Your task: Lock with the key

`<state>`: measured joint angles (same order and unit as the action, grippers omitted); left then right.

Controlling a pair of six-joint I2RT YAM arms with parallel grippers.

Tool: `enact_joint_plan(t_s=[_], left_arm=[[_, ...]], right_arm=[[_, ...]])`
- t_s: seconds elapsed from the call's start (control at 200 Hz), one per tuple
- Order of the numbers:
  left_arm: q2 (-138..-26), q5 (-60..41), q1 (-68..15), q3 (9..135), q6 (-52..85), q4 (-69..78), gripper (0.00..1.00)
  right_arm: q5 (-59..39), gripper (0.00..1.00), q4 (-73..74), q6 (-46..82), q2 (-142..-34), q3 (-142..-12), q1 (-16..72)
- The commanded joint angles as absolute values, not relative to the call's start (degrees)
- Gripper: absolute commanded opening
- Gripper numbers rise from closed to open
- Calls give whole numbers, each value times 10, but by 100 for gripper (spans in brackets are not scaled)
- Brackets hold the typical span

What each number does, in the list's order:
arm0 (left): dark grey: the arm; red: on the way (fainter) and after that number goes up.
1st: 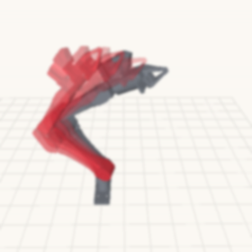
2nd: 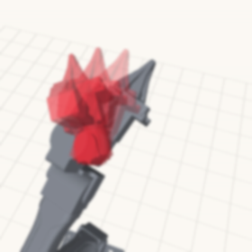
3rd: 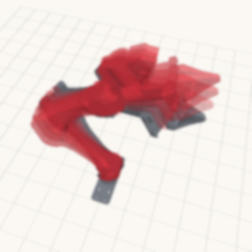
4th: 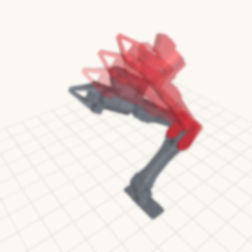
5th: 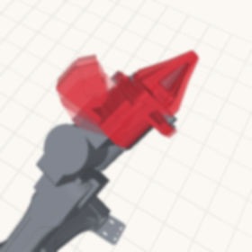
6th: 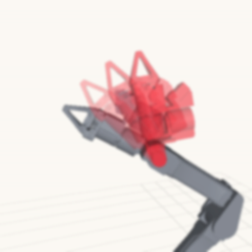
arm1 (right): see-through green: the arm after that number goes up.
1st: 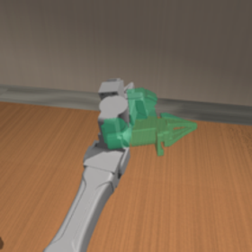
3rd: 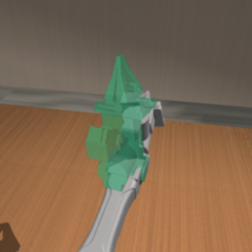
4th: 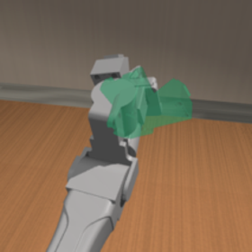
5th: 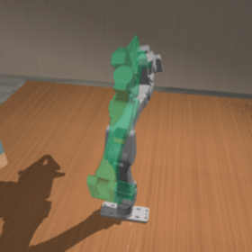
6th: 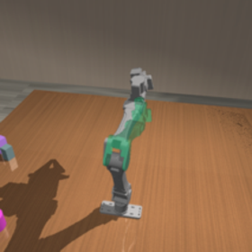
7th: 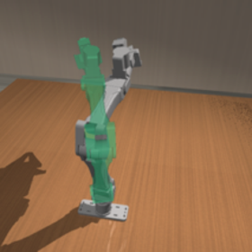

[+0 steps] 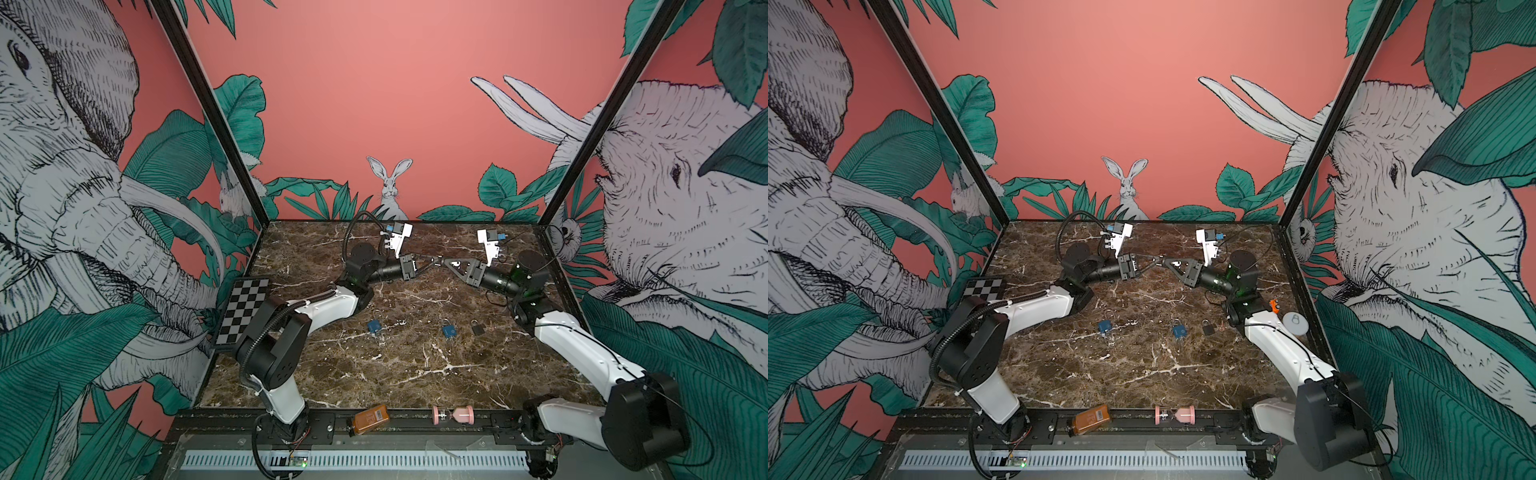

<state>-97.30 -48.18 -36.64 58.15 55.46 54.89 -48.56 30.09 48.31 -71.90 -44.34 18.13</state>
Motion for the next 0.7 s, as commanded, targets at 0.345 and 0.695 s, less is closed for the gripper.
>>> enact_joint_plan(t_s=[0.345,0.695], left_arm=[[-969,-653,-484,615,523,581,0],[-950,-607,-461,594,498,547,0]], right_arm=[[-443,0,334,494,-781,-432,290],[-419,0,252,461,-756,-447,287]])
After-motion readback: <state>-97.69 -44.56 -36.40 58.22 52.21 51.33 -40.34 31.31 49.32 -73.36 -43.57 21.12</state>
